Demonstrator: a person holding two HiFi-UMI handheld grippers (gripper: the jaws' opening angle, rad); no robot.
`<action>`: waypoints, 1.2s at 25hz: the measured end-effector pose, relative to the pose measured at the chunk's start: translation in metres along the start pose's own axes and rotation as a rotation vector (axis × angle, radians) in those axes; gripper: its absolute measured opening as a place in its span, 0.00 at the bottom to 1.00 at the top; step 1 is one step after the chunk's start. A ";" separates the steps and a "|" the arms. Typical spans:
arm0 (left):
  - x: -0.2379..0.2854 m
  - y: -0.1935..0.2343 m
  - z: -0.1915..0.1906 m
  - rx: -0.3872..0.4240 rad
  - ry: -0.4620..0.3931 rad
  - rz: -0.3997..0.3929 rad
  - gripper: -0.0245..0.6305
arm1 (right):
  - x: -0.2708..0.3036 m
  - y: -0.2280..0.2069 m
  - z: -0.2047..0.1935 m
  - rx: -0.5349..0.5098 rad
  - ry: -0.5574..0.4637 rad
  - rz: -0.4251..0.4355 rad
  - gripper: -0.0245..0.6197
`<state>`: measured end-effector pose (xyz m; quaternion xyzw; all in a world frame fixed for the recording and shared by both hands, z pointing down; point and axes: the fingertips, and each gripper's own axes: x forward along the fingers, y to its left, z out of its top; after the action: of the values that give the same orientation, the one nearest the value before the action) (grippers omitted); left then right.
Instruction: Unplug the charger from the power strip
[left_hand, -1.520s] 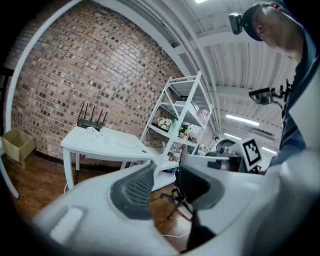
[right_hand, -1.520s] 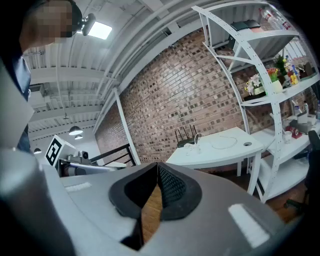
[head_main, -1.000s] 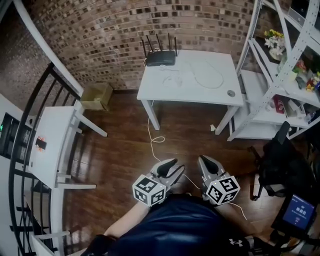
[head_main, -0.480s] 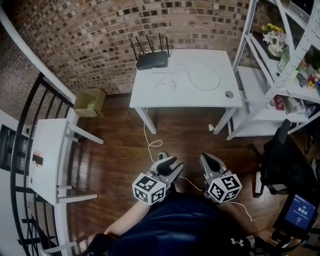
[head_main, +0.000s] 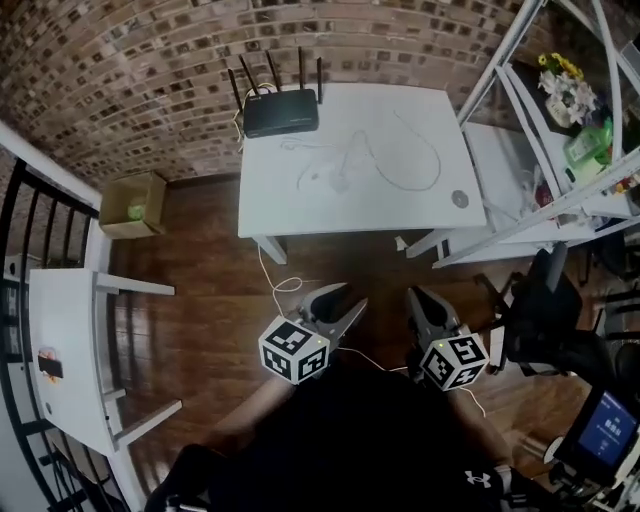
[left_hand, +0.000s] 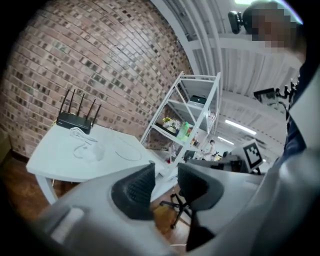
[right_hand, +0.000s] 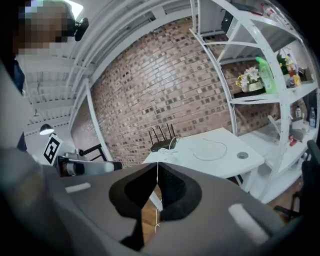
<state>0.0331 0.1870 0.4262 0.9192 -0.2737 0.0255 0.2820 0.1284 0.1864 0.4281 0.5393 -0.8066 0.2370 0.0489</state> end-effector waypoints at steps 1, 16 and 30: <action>-0.002 0.018 0.008 0.010 0.005 0.016 0.26 | 0.015 0.004 0.006 -0.016 0.008 -0.002 0.05; 0.001 0.144 0.051 -0.008 0.059 0.129 0.25 | 0.141 0.027 0.021 -0.021 0.116 0.073 0.05; 0.103 0.172 0.099 0.109 0.047 0.316 0.25 | 0.233 -0.045 0.095 -0.041 0.088 0.312 0.06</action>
<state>0.0214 -0.0347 0.4506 0.8779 -0.4062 0.1059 0.2305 0.0888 -0.0661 0.4371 0.3954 -0.8823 0.2487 0.0577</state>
